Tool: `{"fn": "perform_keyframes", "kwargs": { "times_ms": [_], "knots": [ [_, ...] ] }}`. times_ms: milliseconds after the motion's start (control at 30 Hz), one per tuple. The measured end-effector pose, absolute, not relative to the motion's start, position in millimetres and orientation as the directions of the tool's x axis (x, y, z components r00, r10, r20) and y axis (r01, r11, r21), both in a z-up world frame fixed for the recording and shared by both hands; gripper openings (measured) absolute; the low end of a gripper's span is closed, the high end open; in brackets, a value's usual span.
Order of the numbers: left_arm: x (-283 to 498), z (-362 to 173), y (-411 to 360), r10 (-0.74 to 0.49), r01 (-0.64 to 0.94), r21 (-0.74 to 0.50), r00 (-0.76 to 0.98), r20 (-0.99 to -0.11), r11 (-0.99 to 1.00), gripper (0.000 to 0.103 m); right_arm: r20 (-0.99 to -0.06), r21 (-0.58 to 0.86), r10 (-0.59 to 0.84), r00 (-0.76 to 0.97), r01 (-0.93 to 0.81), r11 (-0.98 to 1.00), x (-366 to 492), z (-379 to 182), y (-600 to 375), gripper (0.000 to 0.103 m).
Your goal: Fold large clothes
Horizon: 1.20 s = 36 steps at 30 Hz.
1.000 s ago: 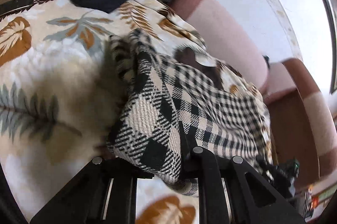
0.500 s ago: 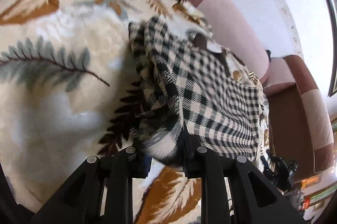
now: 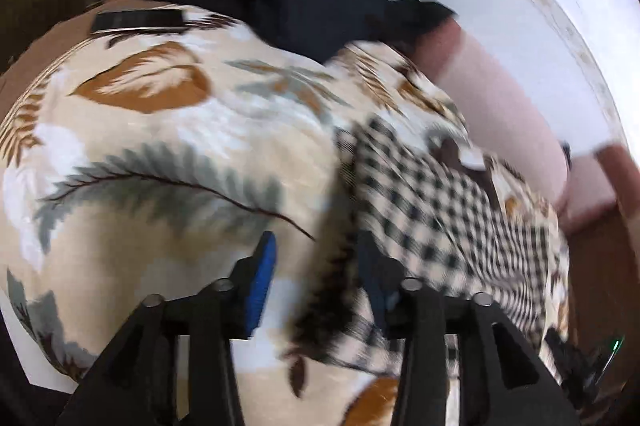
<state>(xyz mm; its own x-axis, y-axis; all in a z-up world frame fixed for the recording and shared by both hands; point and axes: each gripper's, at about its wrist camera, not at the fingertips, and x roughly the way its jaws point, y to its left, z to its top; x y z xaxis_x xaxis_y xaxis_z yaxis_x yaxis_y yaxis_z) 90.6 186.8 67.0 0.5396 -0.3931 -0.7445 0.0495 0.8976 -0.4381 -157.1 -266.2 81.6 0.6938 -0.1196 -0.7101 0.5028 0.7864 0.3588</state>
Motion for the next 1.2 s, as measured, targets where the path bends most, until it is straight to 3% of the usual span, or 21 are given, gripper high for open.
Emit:
{"fn": "perform_keyframes", "kwargs": {
  "times_ms": [167, 333, 500, 667, 767, 933, 1200],
  "knots": [
    [93.2, 64.4, 190.6, -0.433, 0.093, -0.456, 0.526, -0.732, 0.885, 0.048, -0.723, 0.334, -0.098, 0.684, 0.470, 0.817, -142.0, 76.3, -249.7, 0.044],
    [83.8, 66.2, 134.2, -0.442, 0.297, -0.332, 0.509, -0.738, 0.895, 0.057, -0.753, 0.303, -0.096, 0.651, 0.473, 0.827, -120.2, 63.2, -244.7, 0.044],
    [102.8, 28.5, 98.6, -0.323, 0.294, -0.213, 0.404, -0.855, 0.932, 0.060, -0.777, 0.353, -0.097, 0.622, 0.558, 0.751, -112.3, 38.0, -270.0, 0.041],
    [110.9, 27.4, 109.3, -0.355, 0.257, -0.271, 0.380, -0.854, 0.928, 0.063, -0.789, 0.238, -0.234, 0.568, 0.634, 0.736, -115.9, 46.1, -273.7, 0.041],
    [112.9, 43.5, 125.5, -0.392, 0.234, -0.319, 0.420, -0.818, 0.918, 0.063, -0.775, 0.244, -0.238, 0.586, 0.624, 0.743, -119.7, 54.6, -269.1, 0.044],
    [144.7, 67.6, 148.5, -0.446, 0.203, -0.398, 0.454, -0.771, 0.895, 0.069, -0.735, 0.225, -0.130, 0.666, 0.420, 0.879, -111.8, 77.2, -209.9, 0.048],
    [195.7, 44.1, 137.2, -0.493, 0.199, -0.451, 0.373, -0.786, 0.870, 0.070, -0.759, 0.107, 0.067, 0.648, 0.024, 0.994, -88.7, 64.3, -66.4, 0.052]
  ]
}}
